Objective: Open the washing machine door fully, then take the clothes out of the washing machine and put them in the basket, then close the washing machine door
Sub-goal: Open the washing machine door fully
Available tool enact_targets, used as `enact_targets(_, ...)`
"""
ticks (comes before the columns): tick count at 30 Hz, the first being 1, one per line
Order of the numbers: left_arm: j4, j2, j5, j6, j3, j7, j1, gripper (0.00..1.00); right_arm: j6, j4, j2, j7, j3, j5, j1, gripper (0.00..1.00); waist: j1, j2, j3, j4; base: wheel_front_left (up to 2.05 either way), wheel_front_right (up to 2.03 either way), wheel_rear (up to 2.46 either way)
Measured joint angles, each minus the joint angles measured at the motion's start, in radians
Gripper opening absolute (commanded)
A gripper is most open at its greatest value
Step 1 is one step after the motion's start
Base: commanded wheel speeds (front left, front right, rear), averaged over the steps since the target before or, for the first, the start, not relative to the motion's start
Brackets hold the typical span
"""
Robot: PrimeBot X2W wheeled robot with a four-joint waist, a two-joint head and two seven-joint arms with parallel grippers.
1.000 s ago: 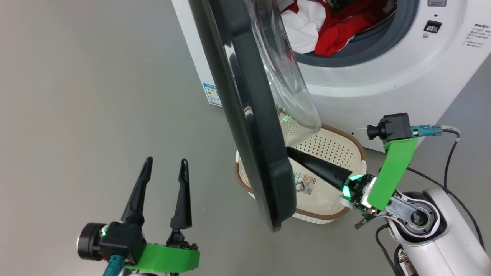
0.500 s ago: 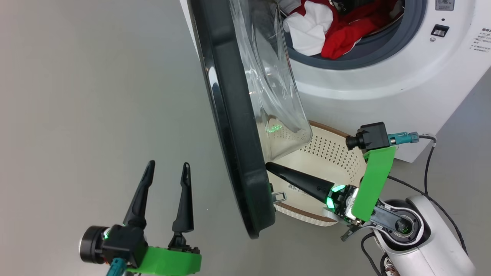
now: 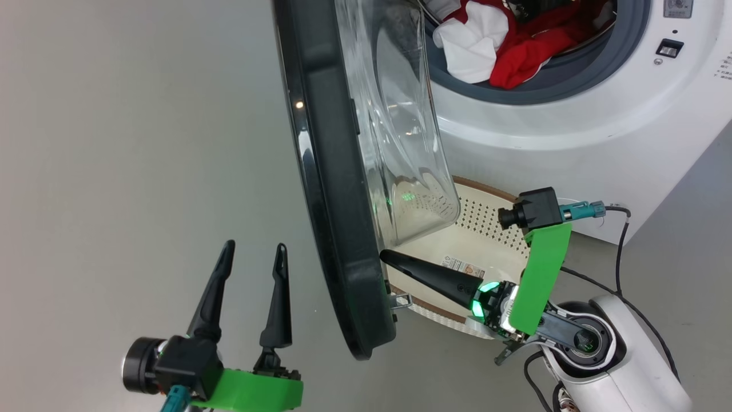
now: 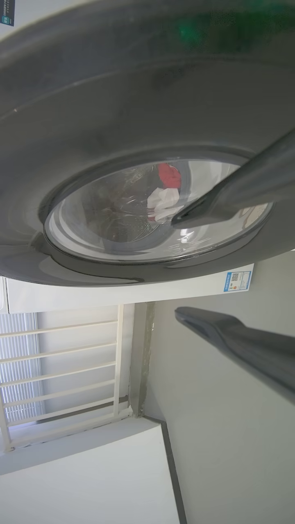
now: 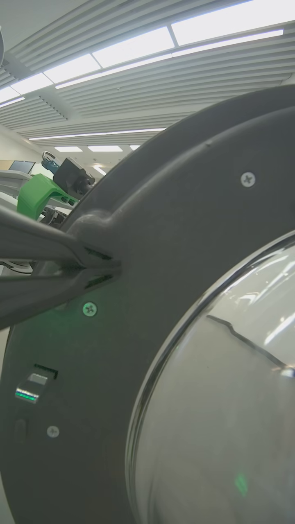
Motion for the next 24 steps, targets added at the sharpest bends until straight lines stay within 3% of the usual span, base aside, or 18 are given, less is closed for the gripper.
enact_targets(6,0.0,0.0,-0.005,0.0,0.0,0.0,0.0,1.0,0.0,0.004,0.007,0.0,-0.012,-0.02,0.0,0.0,0.0,0.0,0.0,-0.007,0.0,0.0,0.0)
enact_targets(12,0.0,0.0,-0.009,0.0,0.0,0.0,0.0,1.0,0.0,-0.014,0.012,-0.041,-0.038,-0.137,0.009,0.0,0.0,0.0,0.002,-0.015,0.0,0.0,0.0)
enact_targets(14,0.0,0.0,-0.01,0.0,0.001,0.0,0.0,1.0,0.0,-0.029,0.013,-0.073,-0.057,-0.198,0.021,0.29,0.0,0.0,0.0,-0.017,0.0,0.0,0.0)
enact_targets(15,0.0,0.0,-0.01,0.0,0.001,0.0,0.0,1.0,0.0,-0.039,0.014,-0.085,-0.063,-0.229,0.025,0.38,0.0,0.0,0.0,-0.018,0.0,0.0,0.0)
enact_targets(16,0.0,0.0,-0.01,0.0,0.001,0.0,0.0,1.0,0.0,-0.052,0.017,-0.098,-0.072,-0.257,0.032,0.44,0.0,0.0,-0.001,-0.019,0.0,0.0,0.0)
enact_targets(19,0.0,0.0,-0.011,0.0,0.004,0.0,0.0,1.0,0.0,-0.088,0.025,-0.15,-0.097,-0.343,0.058,0.49,0.0,0.0,-0.005,-0.022,0.0,0.0,0.0)
enact_targets(20,0.0,0.0,-0.013,0.0,0.006,0.0,0.0,1.0,0.0,-0.101,0.027,-0.17,-0.103,-0.383,0.066,0.57,0.0,0.0,-0.006,-0.024,0.0,0.0,0.0)
enact_targets(22,0.0,0.0,-0.016,0.0,0.011,0.0,0.005,1.0,0.0,-0.123,0.03,-0.197,-0.11,-0.442,0.086,0.82,0.0,0.0,-0.01,-0.03,0.0,0.0,0.0)
enact_targets(24,0.0,0.0,-0.016,0.0,0.017,0.0,0.007,1.0,0.0,-0.145,0.033,-0.231,-0.112,-0.507,0.108,0.99,0.0,0.0,-0.015,-0.037,0.0,0.0,0.0)
